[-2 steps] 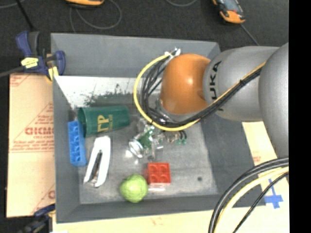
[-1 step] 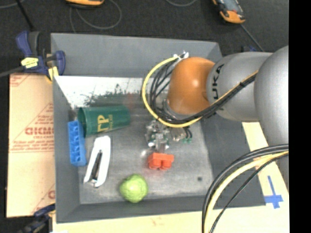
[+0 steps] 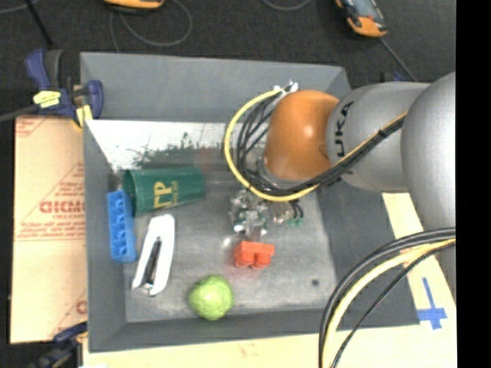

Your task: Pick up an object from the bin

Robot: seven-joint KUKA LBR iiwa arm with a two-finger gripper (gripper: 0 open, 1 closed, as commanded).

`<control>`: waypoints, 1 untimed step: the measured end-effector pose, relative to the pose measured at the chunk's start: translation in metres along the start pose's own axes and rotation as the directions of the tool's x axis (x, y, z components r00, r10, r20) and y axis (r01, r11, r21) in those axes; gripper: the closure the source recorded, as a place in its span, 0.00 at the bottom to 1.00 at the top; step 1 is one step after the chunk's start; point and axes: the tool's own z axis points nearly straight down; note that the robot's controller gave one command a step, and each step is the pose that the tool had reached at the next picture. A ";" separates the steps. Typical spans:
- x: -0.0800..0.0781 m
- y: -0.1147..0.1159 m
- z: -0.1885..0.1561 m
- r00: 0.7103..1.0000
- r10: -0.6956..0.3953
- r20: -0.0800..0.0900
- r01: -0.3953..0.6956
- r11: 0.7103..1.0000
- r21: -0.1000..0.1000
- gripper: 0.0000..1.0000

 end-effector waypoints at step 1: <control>0.009 -0.004 0.003 0.997 -0.077 0.008 0.077 0.997 0.001 1.00</control>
Offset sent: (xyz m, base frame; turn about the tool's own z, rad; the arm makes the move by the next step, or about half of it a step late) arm 0.0230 -0.0436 0.0539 -0.0967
